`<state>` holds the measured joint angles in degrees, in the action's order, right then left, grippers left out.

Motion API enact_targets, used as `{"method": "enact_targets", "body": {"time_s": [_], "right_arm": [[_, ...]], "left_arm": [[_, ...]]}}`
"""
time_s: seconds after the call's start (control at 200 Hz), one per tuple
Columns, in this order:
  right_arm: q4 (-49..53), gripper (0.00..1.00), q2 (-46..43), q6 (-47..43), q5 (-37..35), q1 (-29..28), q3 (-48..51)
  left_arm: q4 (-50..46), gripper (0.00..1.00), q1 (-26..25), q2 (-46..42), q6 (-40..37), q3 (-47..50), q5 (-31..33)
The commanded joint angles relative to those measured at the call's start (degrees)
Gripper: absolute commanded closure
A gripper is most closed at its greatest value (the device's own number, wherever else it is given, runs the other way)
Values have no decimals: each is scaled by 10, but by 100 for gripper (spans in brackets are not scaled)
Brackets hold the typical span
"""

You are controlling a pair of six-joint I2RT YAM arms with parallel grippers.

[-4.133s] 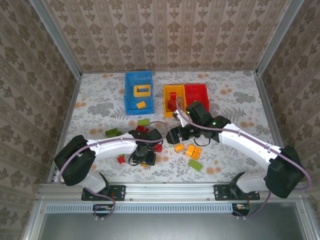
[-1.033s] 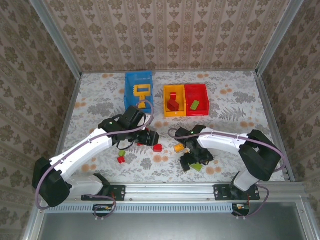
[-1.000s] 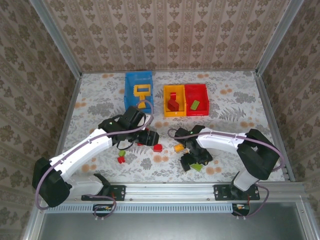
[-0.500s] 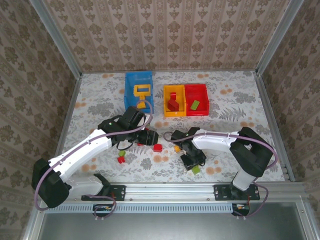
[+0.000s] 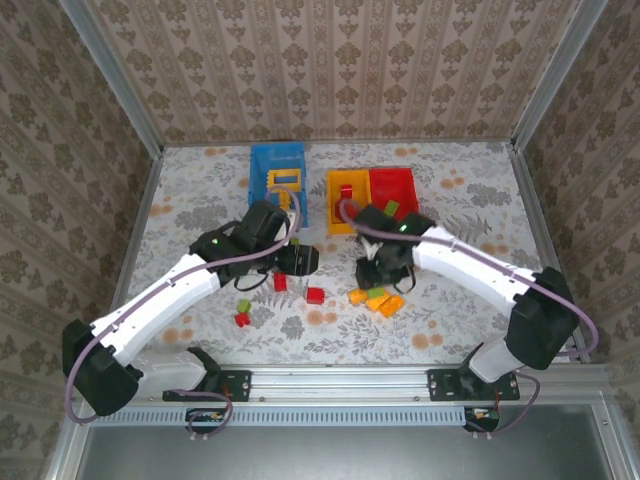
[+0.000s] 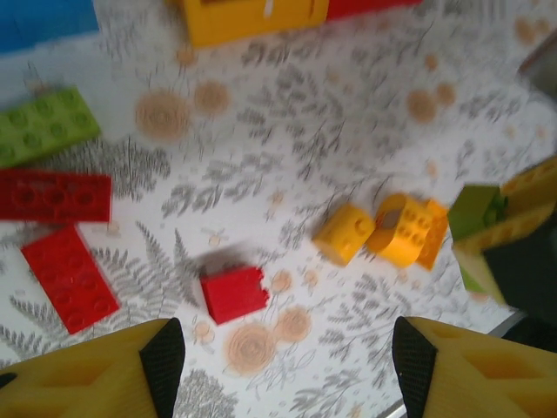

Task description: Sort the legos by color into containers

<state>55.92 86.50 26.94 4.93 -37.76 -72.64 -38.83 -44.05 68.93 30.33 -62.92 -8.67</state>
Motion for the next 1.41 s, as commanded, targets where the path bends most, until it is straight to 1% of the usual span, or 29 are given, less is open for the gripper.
{"method": "enact_targets", "body": {"time_s": [0.0, 0.125, 0.215, 0.29, 0.395, 0.445, 0.515, 0.61, 0.69, 0.715, 0.795, 0.865, 0.95, 1.03, 1.125, 1.185, 1.275, 1.34, 1.4], "right_arm": [[2, 75, 19, -7, -4, 72, -68], [-47, 75, 118, -13, -41, 140, -157], [-87, 75, 194, 7, -38, 187, -215], [-100, 75, 257, 16, -29, 213, -269], [-88, 75, 335, 17, -28, 237, -348], [-83, 73, 366, 19, -20, 246, -378], [-72, 68, 402, 20, -4, 254, -417], [-53, 57, 432, 14, 3, 255, -458], [-50, 48, 438, 13, 11, 256, -468], [-50, 44, 437, 13, 12, 257, -468], [-47, 37, 426, 12, 9, 256, -465], [-50, 35, 402, 9, 6, 256, -451], [-65, 36, 351, 6, -2, 254, -416], [-98, 36, 285, 2, -7, 247, -352], [-156, 35, 195, -9, -2, 226, -247], [-211, 31, 136, -27, 11, 194, -160], [-296, 26, 65, -49, 69, 141, -40], [-333, 24, 31, -50, 99, 101, 29], [-351, 22, 10, -47, 116, 67, 73]], "left_arm": [[30, 33, 10, 8, 19, -46, 21], [61, 33, 25, 26, 32, -65, 21], [74, 33, 31, 44, 37, -80, 21], [81, 33, 31, 55, 38, -90, 20], [84, 33, 31, 65, 37, -96, 20], [83, 33, 31, 67, 37, -95, 22], [75, 33, 31, 70, 37, -92, 25], [54, 33, 31, 75, 41, -88, 31], [42, 33, 32, 78, 44, -81, 35], [40, 33, 31, 78, 46, -77, 37], [22, 33, 31, 78, 53, -71, 49], [2, 33, 34, 78, 56, -67, 59], [-31, 32, 39, 78, 65, -58, 73], [-69, 31, 49, 79, 84, -42, 86], [-99, 30, 67, 81, 118, -14, 89], [-98, 29, 80, 81, 138, 2, 87], [-91, 28, 101, 89, 171, 19, 87], [-71, 27, 125, 101, 192, 34, 71], [-43, 25, 147, 112, 212, 48, 50]]}}
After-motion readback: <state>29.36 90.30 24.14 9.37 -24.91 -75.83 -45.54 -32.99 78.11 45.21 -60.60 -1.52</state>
